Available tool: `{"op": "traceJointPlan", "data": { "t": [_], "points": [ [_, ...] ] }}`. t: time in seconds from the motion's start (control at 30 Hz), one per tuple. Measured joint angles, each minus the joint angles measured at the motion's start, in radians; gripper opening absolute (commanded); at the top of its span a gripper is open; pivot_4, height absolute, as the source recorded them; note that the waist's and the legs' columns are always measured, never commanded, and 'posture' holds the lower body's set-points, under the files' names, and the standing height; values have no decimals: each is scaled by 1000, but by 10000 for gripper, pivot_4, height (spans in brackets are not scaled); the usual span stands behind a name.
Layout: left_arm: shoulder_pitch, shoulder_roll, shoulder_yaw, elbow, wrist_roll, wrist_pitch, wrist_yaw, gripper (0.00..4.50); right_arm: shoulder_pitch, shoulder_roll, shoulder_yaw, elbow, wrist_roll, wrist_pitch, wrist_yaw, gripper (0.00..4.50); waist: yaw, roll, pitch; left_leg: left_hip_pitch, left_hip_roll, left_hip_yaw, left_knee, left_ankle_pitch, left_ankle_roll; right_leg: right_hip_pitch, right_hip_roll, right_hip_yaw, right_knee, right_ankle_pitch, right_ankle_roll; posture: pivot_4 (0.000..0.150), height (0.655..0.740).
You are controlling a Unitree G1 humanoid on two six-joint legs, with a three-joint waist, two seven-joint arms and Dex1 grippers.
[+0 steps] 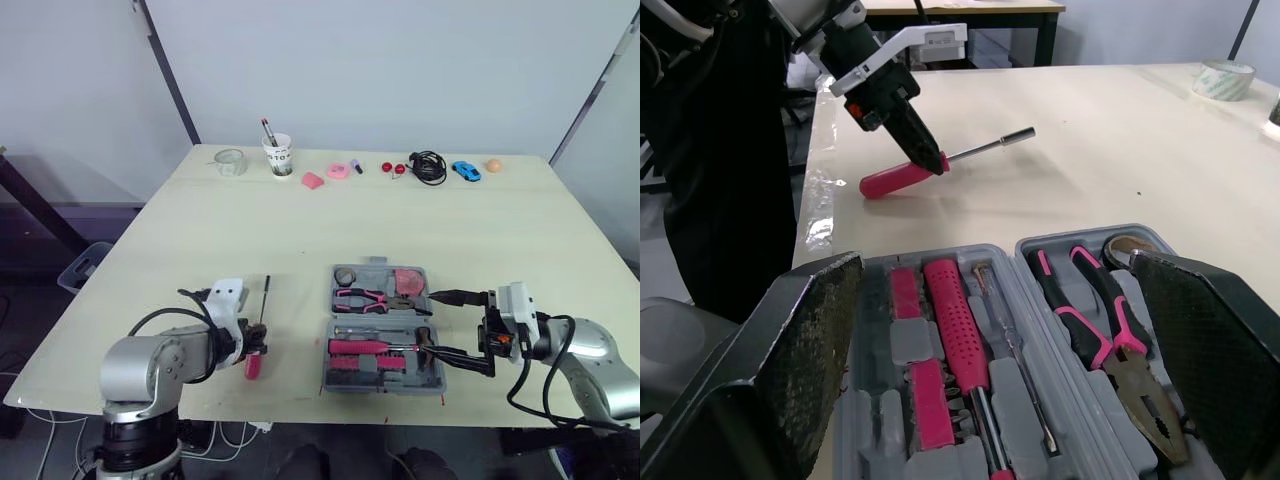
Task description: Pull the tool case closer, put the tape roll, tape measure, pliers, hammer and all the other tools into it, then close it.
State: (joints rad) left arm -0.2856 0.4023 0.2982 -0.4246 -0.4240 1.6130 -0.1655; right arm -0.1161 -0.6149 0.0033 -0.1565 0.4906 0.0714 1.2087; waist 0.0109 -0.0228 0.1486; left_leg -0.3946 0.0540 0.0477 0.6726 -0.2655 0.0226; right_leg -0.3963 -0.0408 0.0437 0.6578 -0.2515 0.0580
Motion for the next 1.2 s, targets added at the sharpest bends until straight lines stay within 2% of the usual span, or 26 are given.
{"op": "traceJointPlan", "data": {
  "t": [0.07, 0.13, 0.17, 0.2, 0.23, 0.3, 0.33, 0.5, 0.6, 0.67, 0.7, 0.9, 1.2],
  "points": [
    [-6, -6, 6, 10, 2, 0, 1, 14128, 1, 0, 0, -3, 0, 2, -3, 45000, 0, 0, 0, 0, 0, 0, 0, 0, 0, 0, 0, 0, 0, 0, 0, 1500, 7400],
    [-8, -5, 5, 17, 13, 0, 2, 20391, 1, 0, 0, -6, 0, 4, -5, 45000, 0, 0, 0, 0, 0, 0, 0, 0, 0, 0, 0, 0, 0, 0, 0, 1500, 7400],
    [-8, -6, 5, 19, 18, 0, 2, 27345, 1, 0, 0, -6, 0, 5, -7, 45000, -1, 0, 0, 0, 0, 0, 0, 0, 0, 0, 0, 0, 0, 0, 0, 1500, 7400],
    [-8, -6, 5, 19, 20, 0, 2, 27345, 1, 0, 0, -6, 0, 5, -7, 45000, -1, 0, 0, 0, 0, 0, 0, 0, 0, 0, 0, 0, 0, 0, 0, 1500, 7400],
    [-8, -6, 5, 19, 21, 0, 2, 32582, 1, 0, 0, -6, 0, 6, -8, 45000, -1, 0, 0, 0, 0, 0, 0, 0, 0, 0, 0, 0, 0, 0, 0, 1500, 7400],
    [-8, -3, 0, 19, 31, -9, 0, 38289, 1, 0, 0, -6, 0, 6, -10, 45000, -1, 0, 0, 0, 0, 0, 0, 0, 0, 0, 0, 0, 0, 0, 0, 1500, 7400],
    [-8, -3, -4, 19, 35, -18, 0, 43896, 1, 0, 0, -6, 0, 6, -10, 45000, 0, 0, 0, 0, 0, 0, 0, 0, 0, 0, 0, 0, 0, 0, 0, 1500, 7400],
    [28, -15, -12, -8, 60, -70, 13, 44543, 7, -2, -1, -12, 0, 7, -10, 45000, -1, 0, 0, 0, 0, 0, -1, 0, 0, 0, 0, 1, -1, 0, 0, 1500, 7400],
    [158, -54, -79, -53, 98, -251, 25, 44543, 20, -1, 0, -14, 0, 6, -11, 45000, -3, 0, 0, 0, 0, -1, -1, 0, 0, 0, -2, 1, -1, 0, 0, 1500, 7400],
    [186, -68, -89, -56, 111, -303, 34, 44543, 20, -1, 0, -15, 0, 6, -11, 45000, -3, 0, 0, 0, 0, -1, -1, 0, 0, 0, -2, 1, -2, -1, -2, 1500, 7400],
    [223, -96, -102, -56, 138, -408, 47, 44543, 20, -1, 0, -15, 0, 5, -11, 45000, -2, 0, 0, 0, 0, -1, -1, 0, 0, 0, -2, 1, -1, -2, -4, 1500, 7400],
    [272, -147, -124, 0, 186, -665, 54, 44543, 20, -1, 0, -15, 0, 3, -9, 45000, 1, 0, 0, 0, -1, 0, -1, 0, 0, 0, -3, 1, -2, -2, -4, 1500, 7400],
    [301, -175, -157, 84, 234, -795, 61, 44543, 20, -1, 0, -14, -1, -1, 1, 45000, 1, 0, 0, 0, -1, 1, -1, 0, 0, 0, -2, 0, -2, -2, -4, 1500, 7400]
  ]
}}
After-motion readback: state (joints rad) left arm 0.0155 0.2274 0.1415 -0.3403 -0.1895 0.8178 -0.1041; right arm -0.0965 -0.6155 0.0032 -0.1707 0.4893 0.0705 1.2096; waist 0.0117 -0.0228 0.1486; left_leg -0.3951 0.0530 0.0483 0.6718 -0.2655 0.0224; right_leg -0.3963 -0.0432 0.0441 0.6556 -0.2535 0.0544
